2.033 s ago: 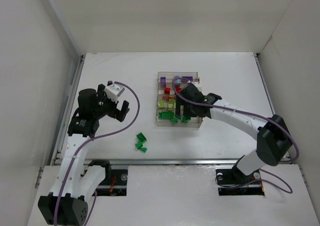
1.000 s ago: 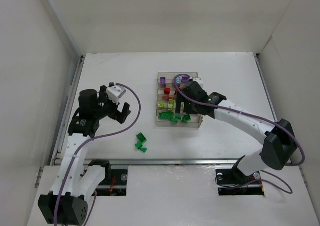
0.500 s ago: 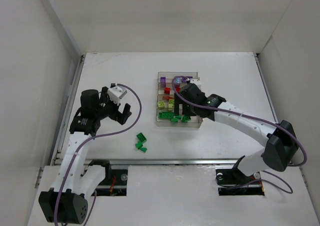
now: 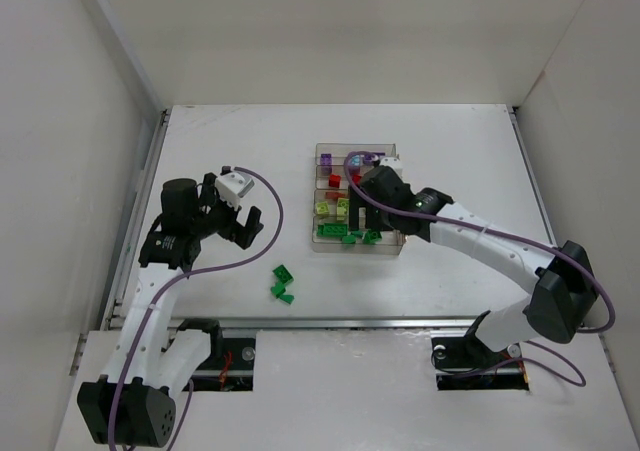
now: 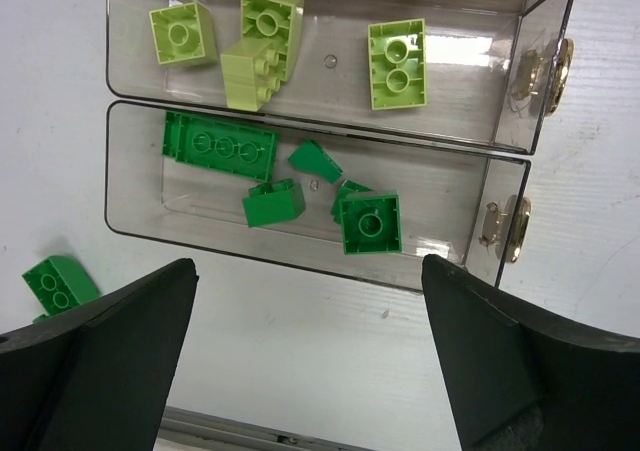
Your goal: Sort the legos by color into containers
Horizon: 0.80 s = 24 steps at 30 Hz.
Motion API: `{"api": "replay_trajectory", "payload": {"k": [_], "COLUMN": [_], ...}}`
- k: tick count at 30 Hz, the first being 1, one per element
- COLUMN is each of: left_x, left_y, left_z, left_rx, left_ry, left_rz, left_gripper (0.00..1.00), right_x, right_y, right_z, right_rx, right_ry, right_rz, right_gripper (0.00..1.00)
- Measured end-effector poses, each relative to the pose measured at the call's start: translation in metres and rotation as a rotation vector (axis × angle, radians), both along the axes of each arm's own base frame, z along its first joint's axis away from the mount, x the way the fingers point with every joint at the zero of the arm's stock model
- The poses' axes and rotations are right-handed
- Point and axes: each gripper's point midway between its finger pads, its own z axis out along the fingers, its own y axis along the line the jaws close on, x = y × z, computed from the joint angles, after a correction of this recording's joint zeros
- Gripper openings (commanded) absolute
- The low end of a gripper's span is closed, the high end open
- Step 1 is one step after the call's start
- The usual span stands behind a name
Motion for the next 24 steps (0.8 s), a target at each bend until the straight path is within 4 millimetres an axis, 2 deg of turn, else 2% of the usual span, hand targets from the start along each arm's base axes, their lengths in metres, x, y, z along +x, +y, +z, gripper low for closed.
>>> {"api": "replay_trajectory", "payload": {"k": [24], "left_x": [0.0], "left_y": [-0.0001], "left_z": [0.0001], "left_rx": [-0.002], "left_ry": [0.001], "left_rz": [0.001], "left_gripper": [0.99], "right_x": [-0.0033], "right_y": [0.0039], "right_z": [0.0006], "right_rx": [-0.01], "right_ry": [-0.007], "right_rz": [0.021], "right_gripper": [0.99]}}
